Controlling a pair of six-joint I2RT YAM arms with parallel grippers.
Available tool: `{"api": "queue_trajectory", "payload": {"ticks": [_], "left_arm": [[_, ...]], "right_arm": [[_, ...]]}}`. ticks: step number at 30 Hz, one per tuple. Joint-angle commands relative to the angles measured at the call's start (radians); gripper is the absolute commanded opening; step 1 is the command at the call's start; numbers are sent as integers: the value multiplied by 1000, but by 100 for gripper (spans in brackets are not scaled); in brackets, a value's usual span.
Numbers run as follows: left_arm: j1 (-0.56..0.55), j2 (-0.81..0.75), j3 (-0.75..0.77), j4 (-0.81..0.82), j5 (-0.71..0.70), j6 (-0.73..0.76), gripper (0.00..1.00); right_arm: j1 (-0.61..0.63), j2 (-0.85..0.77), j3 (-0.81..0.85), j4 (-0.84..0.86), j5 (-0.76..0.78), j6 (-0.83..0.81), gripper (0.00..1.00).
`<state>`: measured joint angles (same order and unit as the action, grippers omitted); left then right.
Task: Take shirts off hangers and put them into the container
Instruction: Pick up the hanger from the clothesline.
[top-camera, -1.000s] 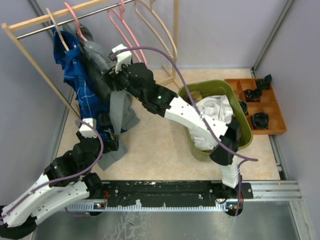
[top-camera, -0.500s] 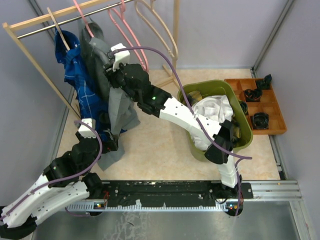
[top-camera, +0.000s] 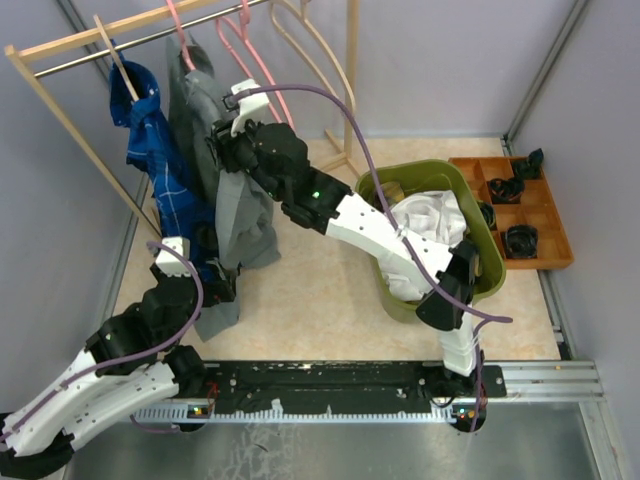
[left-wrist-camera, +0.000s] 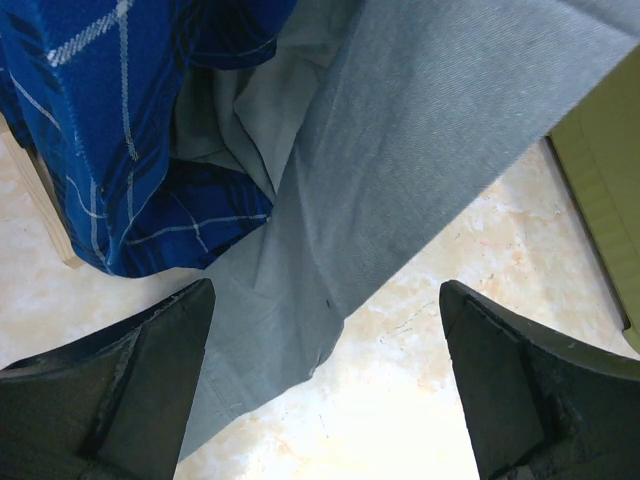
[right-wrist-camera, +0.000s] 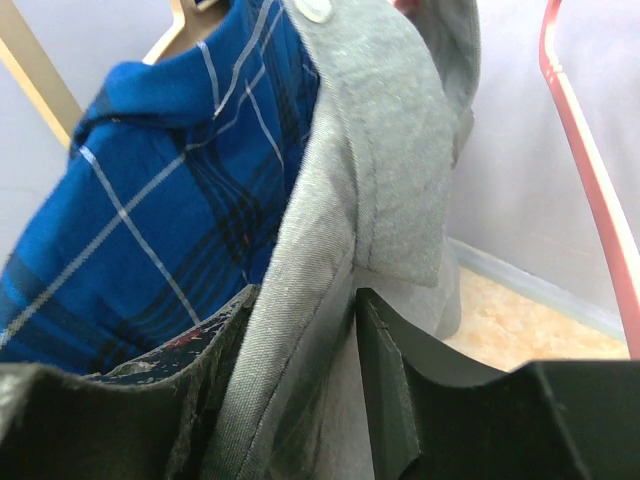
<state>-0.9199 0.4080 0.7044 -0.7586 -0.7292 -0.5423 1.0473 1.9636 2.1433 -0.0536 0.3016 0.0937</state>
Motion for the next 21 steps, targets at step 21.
{"api": "queue_trajectory", "payload": {"ticks": [21], "left_arm": [[5,2,9,18,-9,4,99]], "right_arm": [[4,-154,8,11,-28,-2,2]]}}
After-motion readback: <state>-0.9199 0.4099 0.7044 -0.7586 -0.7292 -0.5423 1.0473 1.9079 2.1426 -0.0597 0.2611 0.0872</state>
